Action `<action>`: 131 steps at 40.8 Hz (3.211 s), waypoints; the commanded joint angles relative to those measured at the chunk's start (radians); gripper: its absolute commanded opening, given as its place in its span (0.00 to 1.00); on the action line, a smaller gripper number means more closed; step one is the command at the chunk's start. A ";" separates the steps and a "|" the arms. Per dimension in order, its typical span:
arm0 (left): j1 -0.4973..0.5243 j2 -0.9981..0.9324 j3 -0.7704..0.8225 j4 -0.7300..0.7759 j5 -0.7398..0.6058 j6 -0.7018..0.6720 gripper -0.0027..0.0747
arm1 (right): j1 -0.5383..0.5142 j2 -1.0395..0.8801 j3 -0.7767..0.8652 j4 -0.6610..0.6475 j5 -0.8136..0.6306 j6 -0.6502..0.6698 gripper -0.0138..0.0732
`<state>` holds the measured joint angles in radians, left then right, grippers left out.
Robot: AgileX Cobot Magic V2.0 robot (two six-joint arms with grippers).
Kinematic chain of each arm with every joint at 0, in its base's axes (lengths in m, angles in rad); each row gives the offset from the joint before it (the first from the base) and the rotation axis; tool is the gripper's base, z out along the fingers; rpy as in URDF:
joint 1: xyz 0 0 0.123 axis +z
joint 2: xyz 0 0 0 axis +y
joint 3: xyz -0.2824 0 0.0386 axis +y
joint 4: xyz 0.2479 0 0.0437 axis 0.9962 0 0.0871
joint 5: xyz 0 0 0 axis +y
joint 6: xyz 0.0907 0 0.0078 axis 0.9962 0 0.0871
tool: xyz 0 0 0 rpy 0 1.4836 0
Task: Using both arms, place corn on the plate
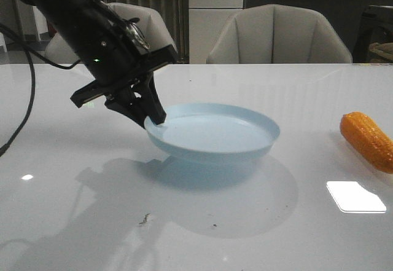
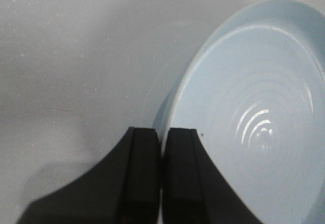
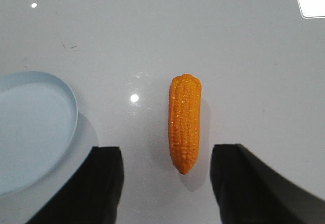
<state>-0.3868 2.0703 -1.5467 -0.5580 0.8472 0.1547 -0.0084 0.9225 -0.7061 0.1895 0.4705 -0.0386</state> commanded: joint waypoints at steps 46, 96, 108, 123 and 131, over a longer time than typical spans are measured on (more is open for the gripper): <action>0.193 -0.506 -0.295 0.566 -0.057 0.008 0.53 | -0.003 -0.007 -0.032 0.005 -0.075 -0.005 0.73; 0.345 -1.441 1.032 0.484 -0.742 0.008 0.53 | -0.003 0.577 -0.454 -0.035 0.034 -0.036 0.73; 0.345 -1.441 1.032 0.484 -0.742 0.008 0.53 | -0.003 0.801 -0.514 -0.035 0.024 -0.036 0.73; 0.345 -1.441 1.032 0.484 -0.742 0.008 0.53 | -0.003 0.928 -0.514 -0.035 0.017 -0.036 0.73; 0.345 -1.441 1.032 0.484 -0.742 0.008 0.53 | -0.003 0.965 -0.514 -0.035 0.021 -0.036 0.71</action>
<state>-0.0442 0.6304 -0.4859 -0.0644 0.1959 0.1629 -0.0084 1.9147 -1.1948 0.1566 0.5161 -0.0629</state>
